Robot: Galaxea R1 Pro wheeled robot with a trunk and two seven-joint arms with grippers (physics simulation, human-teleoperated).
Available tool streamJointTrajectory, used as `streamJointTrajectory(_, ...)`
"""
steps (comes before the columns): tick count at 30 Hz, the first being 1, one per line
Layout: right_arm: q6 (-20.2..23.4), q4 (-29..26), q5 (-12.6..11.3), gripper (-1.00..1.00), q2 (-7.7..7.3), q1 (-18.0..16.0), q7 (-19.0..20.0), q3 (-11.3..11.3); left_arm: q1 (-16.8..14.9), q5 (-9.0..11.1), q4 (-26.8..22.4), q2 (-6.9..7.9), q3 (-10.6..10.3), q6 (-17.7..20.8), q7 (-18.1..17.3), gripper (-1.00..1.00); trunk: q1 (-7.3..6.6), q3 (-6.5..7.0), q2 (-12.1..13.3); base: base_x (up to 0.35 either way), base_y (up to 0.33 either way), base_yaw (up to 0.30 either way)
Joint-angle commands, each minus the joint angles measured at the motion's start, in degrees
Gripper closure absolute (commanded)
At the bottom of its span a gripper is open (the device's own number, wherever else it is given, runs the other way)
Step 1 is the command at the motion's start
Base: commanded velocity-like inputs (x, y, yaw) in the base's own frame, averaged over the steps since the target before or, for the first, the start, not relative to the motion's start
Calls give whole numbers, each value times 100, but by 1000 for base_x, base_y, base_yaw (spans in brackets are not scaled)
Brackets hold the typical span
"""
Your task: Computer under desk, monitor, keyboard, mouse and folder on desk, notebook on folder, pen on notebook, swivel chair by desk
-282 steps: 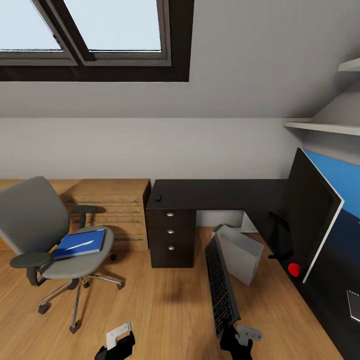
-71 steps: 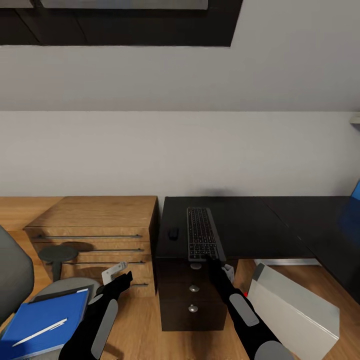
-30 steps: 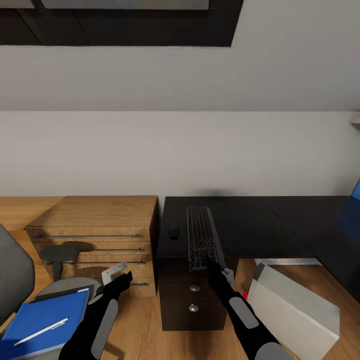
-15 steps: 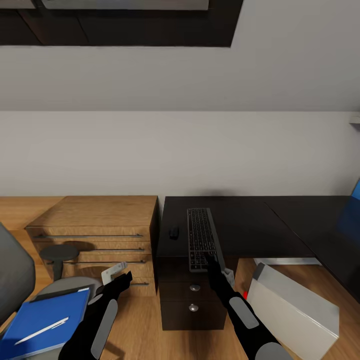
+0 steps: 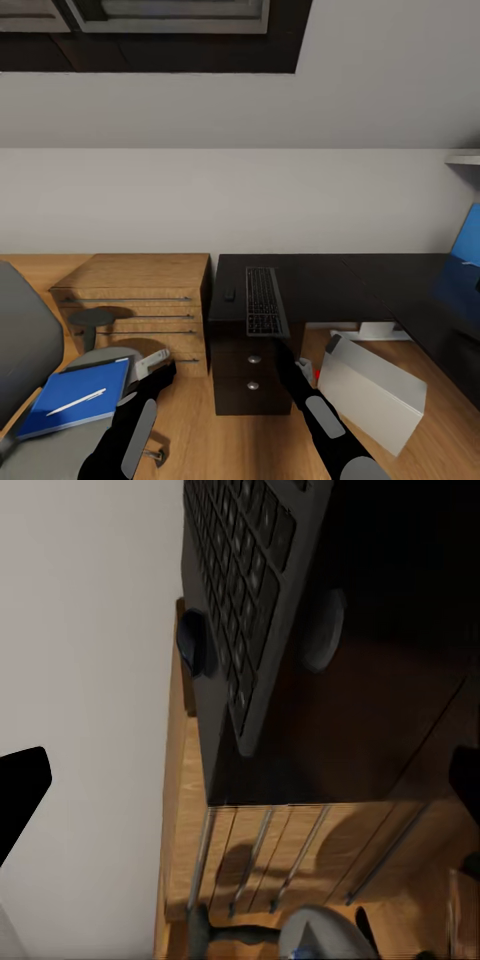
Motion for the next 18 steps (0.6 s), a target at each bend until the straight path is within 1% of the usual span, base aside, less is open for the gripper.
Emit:
streamJointTrajectory(1,31,1,-60,-100,0,-3,16,-3,-3,58,-10,-4,6,21,28,-100,-4,-6,-4,-319,-163,0)
streamJointTrajectory(7,-96,29,-54,-100,0,-3,13,3,-3,54,5,-7,0,21,28,-100,-4,-6,-4,-303,-186,0)
streamJointTrajectory(12,-372,171,-48,-100,0,-3,15,11,-3,46,28,-22,-30,33,23,-100,-4,-6,-4,-260,-208,0)
streamJointTrajectory(17,-739,299,-3,-100,0,-3,21,13,-3,47,75,-28,-87,43,20,-100,-4,-6,-4,-109,-93,0)
streamJointTrajectory(18,-874,374,45,-100,0,-3,22,23,-3,45,115,-29,-98,45,20,-100,-4,-6,-4,-40,-34,0)
